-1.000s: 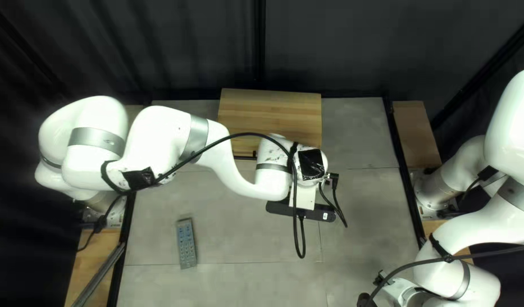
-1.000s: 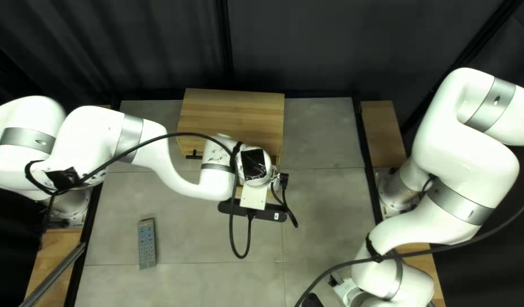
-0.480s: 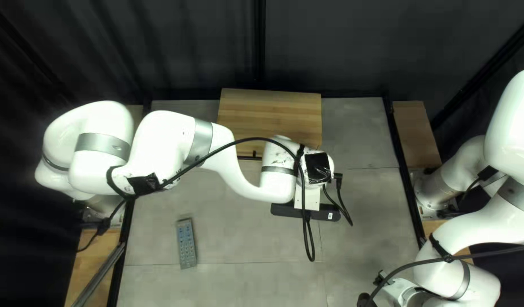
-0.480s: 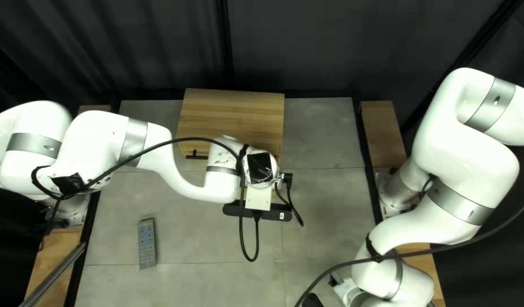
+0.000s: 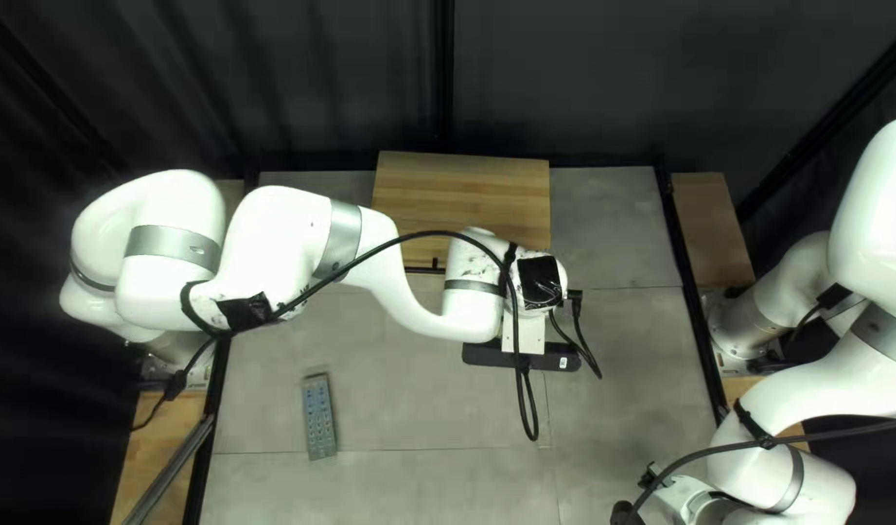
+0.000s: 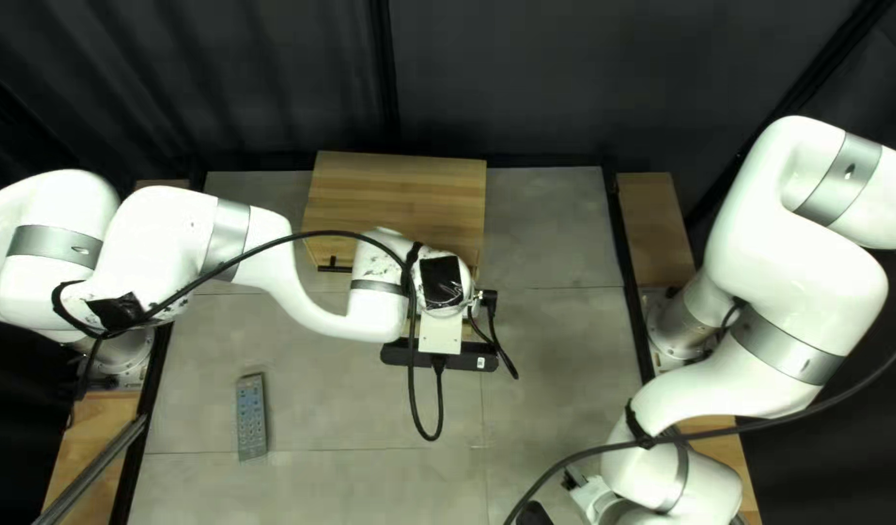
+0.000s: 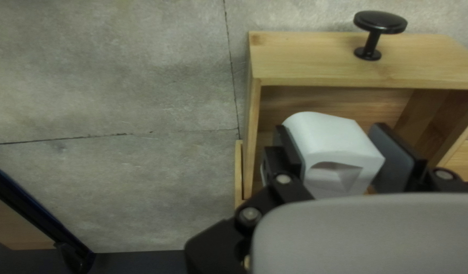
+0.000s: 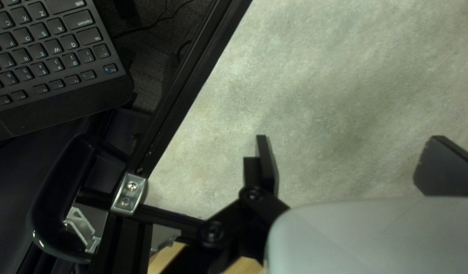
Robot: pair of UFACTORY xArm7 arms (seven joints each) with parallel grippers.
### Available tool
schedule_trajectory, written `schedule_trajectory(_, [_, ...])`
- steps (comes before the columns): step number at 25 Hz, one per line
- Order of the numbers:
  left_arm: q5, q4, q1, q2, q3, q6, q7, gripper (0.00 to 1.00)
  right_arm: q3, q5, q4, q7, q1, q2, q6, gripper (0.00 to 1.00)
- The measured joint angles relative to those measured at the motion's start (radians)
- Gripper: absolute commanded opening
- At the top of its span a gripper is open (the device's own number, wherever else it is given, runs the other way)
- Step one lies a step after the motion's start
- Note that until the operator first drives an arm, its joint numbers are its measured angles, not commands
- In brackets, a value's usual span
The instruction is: Open drawers and place objects into drawer and close
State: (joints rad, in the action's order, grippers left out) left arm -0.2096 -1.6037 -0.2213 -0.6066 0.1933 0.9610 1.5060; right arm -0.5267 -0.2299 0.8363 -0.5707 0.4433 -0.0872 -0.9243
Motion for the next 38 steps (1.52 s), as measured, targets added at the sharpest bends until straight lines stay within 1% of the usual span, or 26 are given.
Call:
schedule_trajectory(1, [0.000,0.005,0.001,0.001,-0.001,-0.008,0.003,0.10,0.000,0.000,0.000,0.000,0.000,0.000,0.000,1.00])
schedule_trajectory(2, [0.000,0.009,0.002,0.002,-0.001,-0.013,0.005,0.39,0.000,0.000,0.000,0.000,0.000,0.000,0.000,1.00])
schedule_trajectory(3, [0.001,0.012,0.004,0.004,-0.002,-0.016,0.007,0.97,0.000,0.000,0.000,0.000,0.000,0.000,0.000,1.00])
schedule_trajectory(4, [0.002,0.014,0.006,0.005,-0.002,-0.018,0.009,1.00,0.000,0.000,0.000,0.000,0.000,0.000,0.000,1.00])
schedule_trajectory(7, [0.013,0.012,0.016,0.006,-0.001,-0.015,0.010,1.00,0.000,0.000,0.000,0.000,0.000,0.000,0.000,1.00])
schedule_trajectory(8, [0.016,0.011,0.020,0.006,0.000,-0.012,0.009,0.93,0.000,0.000,0.000,0.000,0.000,0.000,0.000,1.00])
schedule_trajectory(9, [0.018,0.009,0.022,0.006,0.000,-0.009,0.007,0.38,0.000,0.000,0.000,0.000,0.000,0.000,0.000,1.00])
schedule_trajectory(10, [0.020,0.007,0.023,0.006,0.002,-0.005,0.005,0.00,0.000,0.000,0.000,0.000,0.000,0.000,0.000,1.00])
schedule_trajectory(13, [0.015,-0.002,0.020,-0.001,0.007,0.005,-0.004,0.00,0.000,0.000,0.000,0.000,0.000,0.000,0.000,1.00])
schedule_trajectory(18, [-0.010,0.003,-0.008,0.008,0.015,0.021,-0.034,0.00,0.000,0.000,0.000,0.000,0.000,0.000,0.000,1.00])
schedule_trajectory(22, [-0.033,0.048,-0.050,0.046,0.016,0.026,-0.080,0.00,0.000,0.000,0.000,0.000,0.000,0.000,0.000,1.00])
schedule_trajectory(27, [-0.055,0.128,-0.115,0.118,0.012,0.042,-0.168,0.00,0.000,0.000,0.000,0.000,0.000,0.000,0.000,1.00])
schedule_trajectory(28, [-0.058,0.142,-0.129,0.133,0.010,0.051,-0.188,0.89,0.000,0.000,0.000,0.000,0.000,0.000,0.000,1.00])
schedule_trajectory(29, [-0.060,0.152,-0.142,0.147,0.007,0.060,-0.207,0.96,0.000,0.000,0.000,0.000,0.000,0.000,0.000,1.00])
schedule_trajectory(30, [-0.061,0.165,-0.158,0.165,0.003,0.076,-0.231,1.00,0.000,0.000,0.000,0.000,0.000,0.000,0.000,1.00])
schedule_trajectory(34, [-0.062,0.206,-0.204,0.220,-0.011,0.127,-0.302,1.00,0.000,0.000,0.000,0.000,0.000,0.000,0.000,1.00])
schedule_trajectory(38, [-0.060,0.265,-0.248,0.274,-0.027,0.166,-0.382,1.00,0.000,0.000,0.000,0.000,0.000,0.000,0.000,1.00])
